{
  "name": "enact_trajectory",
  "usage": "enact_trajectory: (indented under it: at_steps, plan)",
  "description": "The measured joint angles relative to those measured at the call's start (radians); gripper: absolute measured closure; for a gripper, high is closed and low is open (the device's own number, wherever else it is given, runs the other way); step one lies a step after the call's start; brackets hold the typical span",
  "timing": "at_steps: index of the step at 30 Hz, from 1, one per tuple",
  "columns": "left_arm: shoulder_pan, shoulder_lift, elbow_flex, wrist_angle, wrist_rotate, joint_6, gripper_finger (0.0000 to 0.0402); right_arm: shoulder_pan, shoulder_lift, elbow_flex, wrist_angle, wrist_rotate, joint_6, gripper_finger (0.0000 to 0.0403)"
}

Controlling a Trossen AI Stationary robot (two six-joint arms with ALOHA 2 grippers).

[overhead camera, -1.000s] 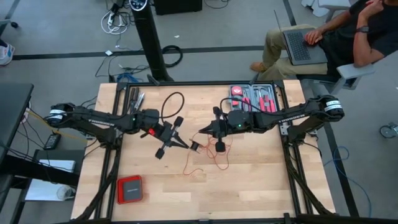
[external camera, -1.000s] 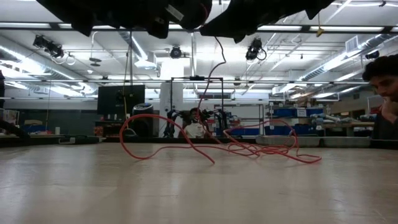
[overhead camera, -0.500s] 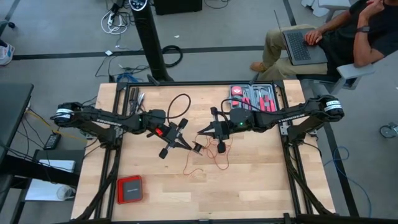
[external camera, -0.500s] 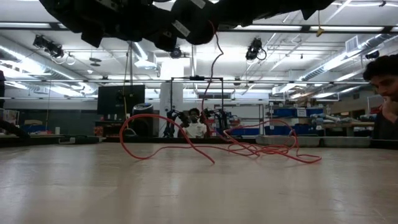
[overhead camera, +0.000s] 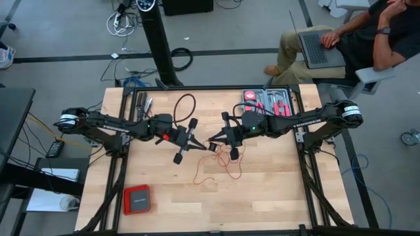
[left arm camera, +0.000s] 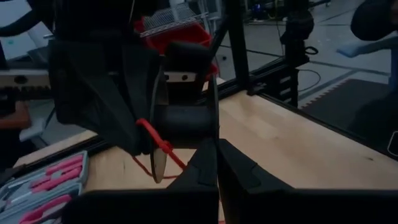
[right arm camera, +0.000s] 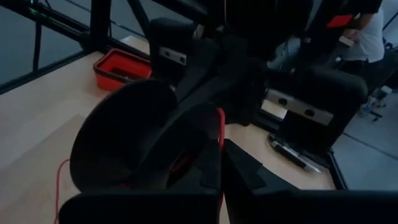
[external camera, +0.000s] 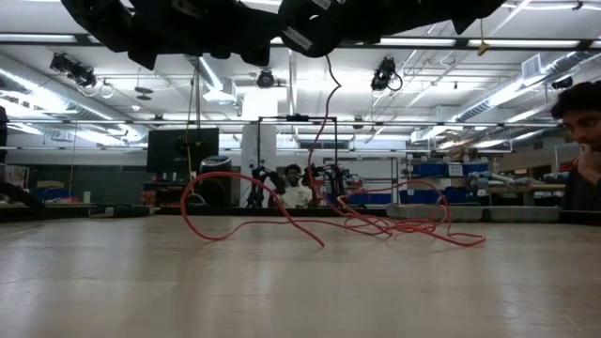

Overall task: Coil cords
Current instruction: Coil the red cable wire onto the black spool

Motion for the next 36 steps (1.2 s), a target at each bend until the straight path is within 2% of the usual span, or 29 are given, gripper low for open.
enact_trajectory:
  at_steps: [15,22,28,36]
  plan:
    - [0.0,0.0,0.0,-0.104,-0.041,-0.037,0.0401,0.0,-0.014,0.0,0.002,0.013,-0.048,0.0403]
    - [0.0,-0.009,0.0,-0.162,-0.045,-0.057,0.0401,0.028,-0.132,0.001,-0.187,0.067,-0.036,0.0403]
    - [0.0,-0.016,0.0,-0.189,-0.08,-0.048,0.0401,0.085,-0.228,0.001,-0.389,0.122,0.043,0.0403]
    - [0.01,-0.058,0.005,-0.226,-0.111,0.001,0.0401,0.169,-0.265,0.001,-0.558,0.202,0.182,0.0403]
